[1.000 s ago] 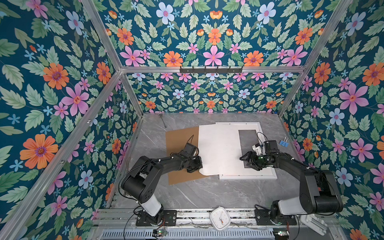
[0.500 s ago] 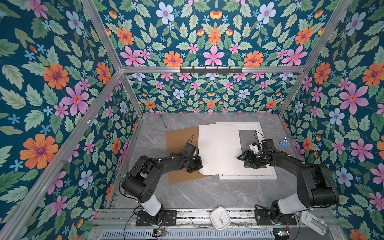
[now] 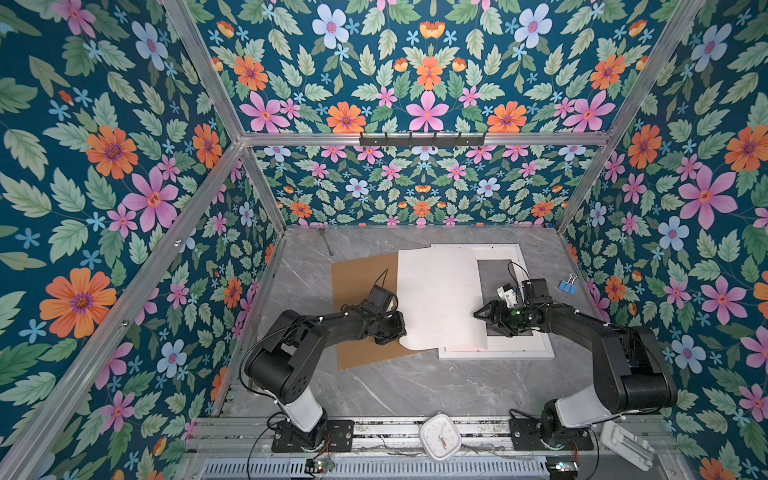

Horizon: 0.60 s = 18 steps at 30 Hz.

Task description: Put the photo into the frame

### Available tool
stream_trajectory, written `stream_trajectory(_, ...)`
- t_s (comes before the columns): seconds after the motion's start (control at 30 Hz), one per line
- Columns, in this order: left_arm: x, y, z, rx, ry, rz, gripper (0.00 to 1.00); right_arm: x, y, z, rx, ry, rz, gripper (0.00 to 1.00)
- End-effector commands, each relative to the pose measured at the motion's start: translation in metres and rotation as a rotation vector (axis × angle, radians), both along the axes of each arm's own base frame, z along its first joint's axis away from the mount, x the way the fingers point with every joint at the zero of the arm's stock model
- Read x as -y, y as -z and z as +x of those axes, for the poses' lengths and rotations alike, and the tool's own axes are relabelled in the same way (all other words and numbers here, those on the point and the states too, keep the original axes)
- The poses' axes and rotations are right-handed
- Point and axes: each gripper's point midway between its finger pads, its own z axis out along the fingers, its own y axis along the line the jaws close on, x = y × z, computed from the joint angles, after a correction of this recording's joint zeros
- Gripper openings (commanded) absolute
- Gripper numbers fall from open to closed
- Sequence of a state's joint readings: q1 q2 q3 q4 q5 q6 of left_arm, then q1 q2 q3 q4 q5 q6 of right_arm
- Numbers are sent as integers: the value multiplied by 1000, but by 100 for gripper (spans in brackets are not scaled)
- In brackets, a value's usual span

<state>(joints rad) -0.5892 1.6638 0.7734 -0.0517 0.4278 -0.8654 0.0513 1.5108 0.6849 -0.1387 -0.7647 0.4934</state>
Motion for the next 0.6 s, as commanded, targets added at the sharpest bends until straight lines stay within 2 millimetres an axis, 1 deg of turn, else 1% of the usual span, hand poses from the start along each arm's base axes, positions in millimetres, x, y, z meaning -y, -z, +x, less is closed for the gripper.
stream_trajectory(0.0, -4, 5, -2, -8, 1, 23, 0, -6, -9, 1, 28, -18, 42, 70)
stream_trajectory(0.23, -3, 4, -3, -6, 7, 19, 0, -11, -19, 1, 54, -16, 95, 68)
stream_trajectory(0.57, -5, 4, -5, -6, 15, 25, 0, -19, -51, -2, 117, -23, 189, 68)
